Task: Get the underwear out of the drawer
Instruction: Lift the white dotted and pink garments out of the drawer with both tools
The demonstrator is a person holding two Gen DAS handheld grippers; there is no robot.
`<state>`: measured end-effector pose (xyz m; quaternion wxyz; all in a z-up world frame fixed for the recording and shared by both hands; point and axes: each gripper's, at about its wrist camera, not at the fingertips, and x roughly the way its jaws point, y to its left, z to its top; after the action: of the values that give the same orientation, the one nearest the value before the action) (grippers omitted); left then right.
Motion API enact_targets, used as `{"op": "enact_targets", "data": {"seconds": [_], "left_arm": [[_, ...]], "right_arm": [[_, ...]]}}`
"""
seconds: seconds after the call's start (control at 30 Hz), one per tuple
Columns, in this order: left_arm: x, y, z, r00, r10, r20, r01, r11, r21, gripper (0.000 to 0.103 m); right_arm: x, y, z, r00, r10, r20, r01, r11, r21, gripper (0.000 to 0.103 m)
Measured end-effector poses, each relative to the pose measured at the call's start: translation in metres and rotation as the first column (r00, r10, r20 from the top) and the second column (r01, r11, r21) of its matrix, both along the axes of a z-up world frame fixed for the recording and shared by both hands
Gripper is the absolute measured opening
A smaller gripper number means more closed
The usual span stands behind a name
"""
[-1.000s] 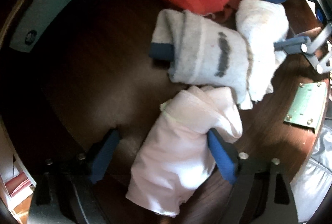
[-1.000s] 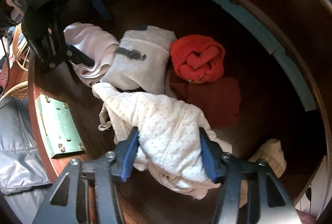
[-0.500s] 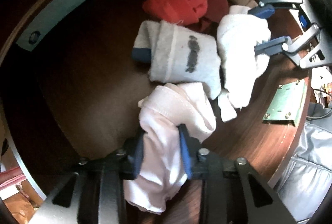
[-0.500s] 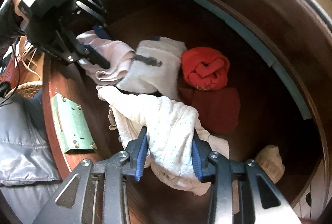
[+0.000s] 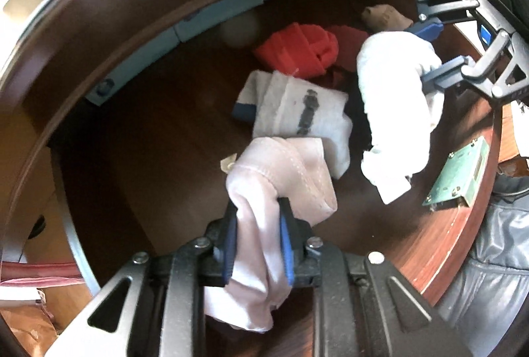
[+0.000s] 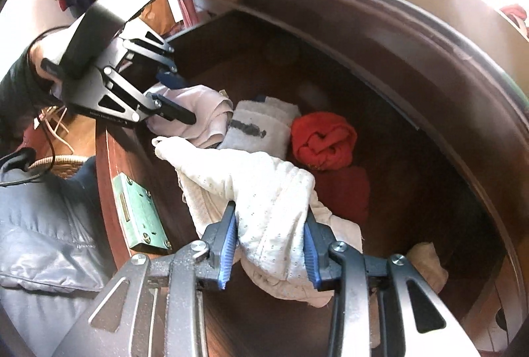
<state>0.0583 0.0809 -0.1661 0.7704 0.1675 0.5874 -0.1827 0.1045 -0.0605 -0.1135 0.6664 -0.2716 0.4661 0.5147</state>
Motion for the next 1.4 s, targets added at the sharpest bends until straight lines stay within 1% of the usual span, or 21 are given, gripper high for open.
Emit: {"op": "enact_targets", "data": {"seconds": [0.07, 0.13, 0.27, 0.33, 0.37, 0.5, 0.73, 0.8, 0.83, 0.97, 1.0, 1.13, 1.4], "left_arm": [[-0.005, -0.001, 0.005, 1.000, 0.005, 0.019, -0.005, 1.000, 0.005, 0.020], [-0.013, -0.007, 0.009, 0.999, 0.009, 0.039, -0.010, 1.000, 0.012, 0.020], [-0.024, -0.006, 0.016, 0.997, 0.023, 0.075, -0.024, 1.000, 0.008, 0.020], [-0.026, -0.012, 0.024, 0.995, 0.030, 0.092, -0.031, 0.999, 0.009, 0.019], [-0.024, -0.017, 0.027, 0.995, 0.033, 0.099, -0.034, 0.999, 0.007, 0.019], [-0.038, -0.020, 0.033, 0.987, 0.049, 0.155, -0.053, 0.998, 0.021, 0.019], [-0.054, -0.023, 0.039, 0.976, 0.080, 0.203, -0.079, 0.997, -0.015, 0.018], [-0.054, -0.015, 0.057, 0.972, 0.088, 0.218, -0.086, 0.996, -0.020, 0.018], [-0.056, -0.015, 0.060, 0.970, 0.091, 0.224, -0.089, 0.996, -0.022, 0.018], [-0.066, -0.012, 0.069, 0.961, 0.111, 0.254, -0.106, 0.994, -0.031, 0.018], [-0.071, -0.013, 0.076, 0.959, 0.116, 0.260, -0.111, 0.993, -0.035, 0.018], [-0.079, -0.008, 0.081, 0.947, 0.144, 0.286, -0.133, 0.989, -0.059, 0.018], [-0.103, 0.001, 0.102, 0.918, 0.190, 0.349, -0.169, 0.982, -0.090, 0.018]], "right_arm": [[-0.005, -0.005, 0.000, 1.000, -0.002, 0.008, 0.002, 1.000, 0.012, 0.037], [-0.004, -0.008, 0.011, 1.000, -0.008, 0.009, 0.008, 1.000, 0.027, 0.037], [-0.001, -0.019, 0.018, 1.000, -0.025, 0.005, 0.025, 0.998, 0.064, 0.037], [0.000, -0.025, 0.024, 0.999, -0.035, -0.003, 0.035, 0.996, 0.081, 0.037], [0.001, -0.028, 0.025, 0.999, -0.039, -0.005, 0.039, 0.996, 0.084, 0.037], [0.005, -0.035, 0.027, 0.999, -0.041, -0.007, 0.041, 0.995, 0.093, 0.037], [0.007, -0.046, 0.029, 0.999, -0.049, -0.013, 0.050, 0.990, 0.133, 0.037], [0.009, -0.049, 0.030, 0.998, -0.055, -0.018, 0.057, 0.988, 0.141, 0.037], [0.009, -0.051, 0.030, 0.998, -0.059, -0.018, 0.061, 0.987, 0.146, 0.037], [0.009, -0.054, 0.031, 0.997, -0.069, -0.014, 0.071, 0.985, 0.160, 0.037], [0.009, -0.054, 0.031, 0.997, -0.072, -0.014, 0.073, 0.984, 0.162, 0.037], [0.009, -0.057, 0.031, 0.996, -0.085, 0.000, 0.084, 0.980, 0.178, 0.037], [0.006, -0.064, 0.034, 0.995, -0.101, 0.015, 0.096, 0.975, 0.201, 0.037]]}}
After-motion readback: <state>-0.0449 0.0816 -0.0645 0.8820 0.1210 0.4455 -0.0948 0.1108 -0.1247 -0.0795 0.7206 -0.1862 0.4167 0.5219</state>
